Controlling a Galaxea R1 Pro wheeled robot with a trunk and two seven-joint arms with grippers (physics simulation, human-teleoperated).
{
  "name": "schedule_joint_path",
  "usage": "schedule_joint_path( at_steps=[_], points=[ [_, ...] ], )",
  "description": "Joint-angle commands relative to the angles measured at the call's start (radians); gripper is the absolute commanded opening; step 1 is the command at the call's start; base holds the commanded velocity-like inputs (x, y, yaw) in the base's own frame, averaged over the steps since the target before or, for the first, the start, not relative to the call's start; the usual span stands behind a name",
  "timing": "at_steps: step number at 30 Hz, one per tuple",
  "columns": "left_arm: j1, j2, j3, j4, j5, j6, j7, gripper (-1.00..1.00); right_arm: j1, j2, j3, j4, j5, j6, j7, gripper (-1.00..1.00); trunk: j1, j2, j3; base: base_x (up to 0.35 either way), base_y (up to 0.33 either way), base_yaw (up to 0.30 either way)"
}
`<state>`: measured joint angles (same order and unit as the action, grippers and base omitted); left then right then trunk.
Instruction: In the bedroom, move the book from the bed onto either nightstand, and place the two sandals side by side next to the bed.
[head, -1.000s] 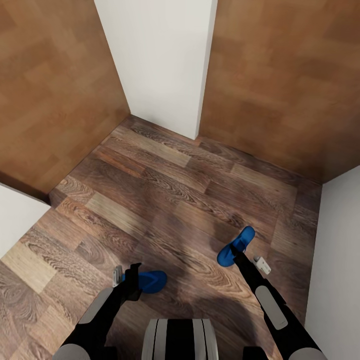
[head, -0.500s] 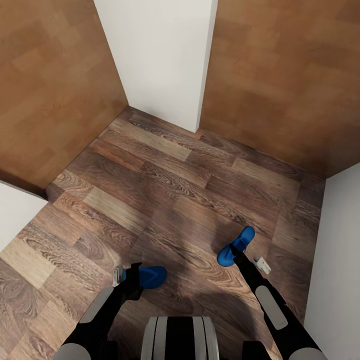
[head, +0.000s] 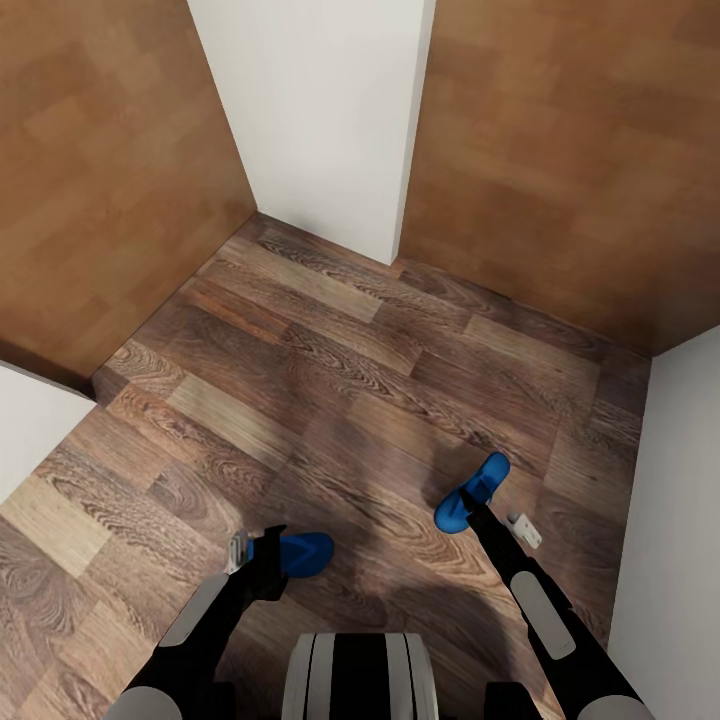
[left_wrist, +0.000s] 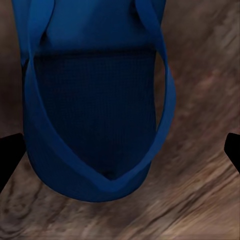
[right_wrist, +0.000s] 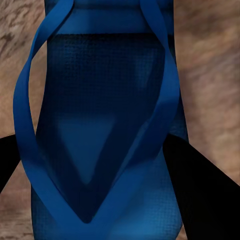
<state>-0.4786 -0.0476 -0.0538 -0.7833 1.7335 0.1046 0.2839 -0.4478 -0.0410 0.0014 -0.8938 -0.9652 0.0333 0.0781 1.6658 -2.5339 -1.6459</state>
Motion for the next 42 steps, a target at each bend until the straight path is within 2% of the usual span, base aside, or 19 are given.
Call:
schedule_joint_path(
  at_steps=[1,16,21,42],
  points=[
    [0.0,0.0,0.0,-0.001,0.005,0.0,0.005,1.0,0.0,0.0,0.0,0.0,-0.011,0.004,0.002,-1.0,0.0,0.0,0.0,0.0,0.0,0.0],
    [0.0,0.0,0.002,0.001,0.003,-0.003,0.003,1.0,0.0,0.0,0.0,0.0,-0.011,0.004,0.002,-1.0,0.0,0.0,0.0,0.0,0.0,0.0],
    [0.0,0.0,0.002,0.001,0.003,-0.003,0.003,1.0,0.0,0.0,0.0,0.0,-0.011,0.004,0.002,-1.0,0.002,-0.001,-0.02,0.0,0.0,0.0],
    [0.0,0.003,0.002,0.001,0.003,0.002,0.004,1.0,0.0,0.0,0.0,0.0,-0.011,0.004,0.002,-1.0,0.002,-0.001,-0.02,0.0,0.0,0.0]
  ],
)
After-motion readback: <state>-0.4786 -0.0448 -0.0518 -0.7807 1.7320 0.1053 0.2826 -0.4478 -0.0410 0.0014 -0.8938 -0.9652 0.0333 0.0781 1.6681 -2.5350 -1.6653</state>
